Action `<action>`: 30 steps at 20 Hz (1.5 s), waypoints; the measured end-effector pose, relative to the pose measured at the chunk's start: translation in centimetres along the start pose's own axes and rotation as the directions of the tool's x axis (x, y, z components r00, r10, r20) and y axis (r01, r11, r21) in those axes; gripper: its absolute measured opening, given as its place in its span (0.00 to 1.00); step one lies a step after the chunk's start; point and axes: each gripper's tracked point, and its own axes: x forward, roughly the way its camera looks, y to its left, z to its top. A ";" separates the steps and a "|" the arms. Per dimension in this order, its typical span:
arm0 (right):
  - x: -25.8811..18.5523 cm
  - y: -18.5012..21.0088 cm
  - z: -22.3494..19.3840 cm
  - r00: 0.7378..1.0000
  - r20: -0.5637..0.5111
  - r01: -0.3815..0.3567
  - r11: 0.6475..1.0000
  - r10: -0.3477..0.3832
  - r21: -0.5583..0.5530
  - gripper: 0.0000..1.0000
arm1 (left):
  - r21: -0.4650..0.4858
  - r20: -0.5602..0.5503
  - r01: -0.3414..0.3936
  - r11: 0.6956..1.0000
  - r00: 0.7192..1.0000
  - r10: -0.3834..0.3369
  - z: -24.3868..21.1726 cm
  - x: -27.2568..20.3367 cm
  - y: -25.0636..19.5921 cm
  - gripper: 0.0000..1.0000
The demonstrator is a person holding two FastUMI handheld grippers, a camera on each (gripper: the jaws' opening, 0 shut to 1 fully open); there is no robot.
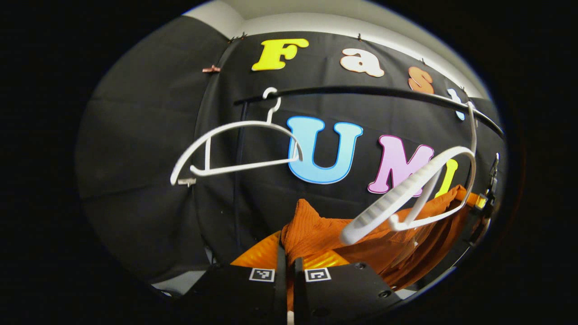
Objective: Grasp the clothes on the hanger with both hands and then place them into the laundry hamper below.
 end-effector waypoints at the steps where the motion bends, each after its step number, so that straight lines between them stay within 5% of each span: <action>1: 0.0 -0.7 -1.3 0.999 -0.031 0.026 1.000 -0.026 -0.004 0.14 | -0.003 -0.021 -0.010 1.000 1.000 0.010 -1.4 -0.1 -0.2 0.10; 6: -0.8 -0.5 -6.2 0.987 -0.154 0.054 0.999 -0.054 -0.005 0.15 | -0.006 -0.129 0.018 1.000 0.991 -0.019 -6.9 -0.7 -3.0 0.10; 13: -2.1 6.0 -11.5 0.961 -0.265 -0.041 0.988 0.079 0.148 0.14 | -0.122 -0.187 0.114 0.986 0.973 -0.136 -10.4 -2.4 -9.4 0.09; 22: -4.6 14.8 -15.8 0.899 -0.355 -0.177 0.953 0.259 0.248 0.15 | -0.127 -0.148 0.258 0.958 0.950 -0.276 -9.3 -5.1 -17.0 0.10; 26: -5.4 15.6 -18.5 0.869 -0.418 -0.162 0.951 0.264 0.263 0.15 | -0.148 -0.203 0.279 0.949 0.930 -0.305 -11.7 -4.9 -19.1 0.10; 30: -5.8 13.4 -23.0 0.828 -0.529 -0.092 0.977 0.183 0.193 0.15 | -0.160 -0.331 0.239 0.958 0.901 -0.280 -16.7 -3.9 -18.8 0.10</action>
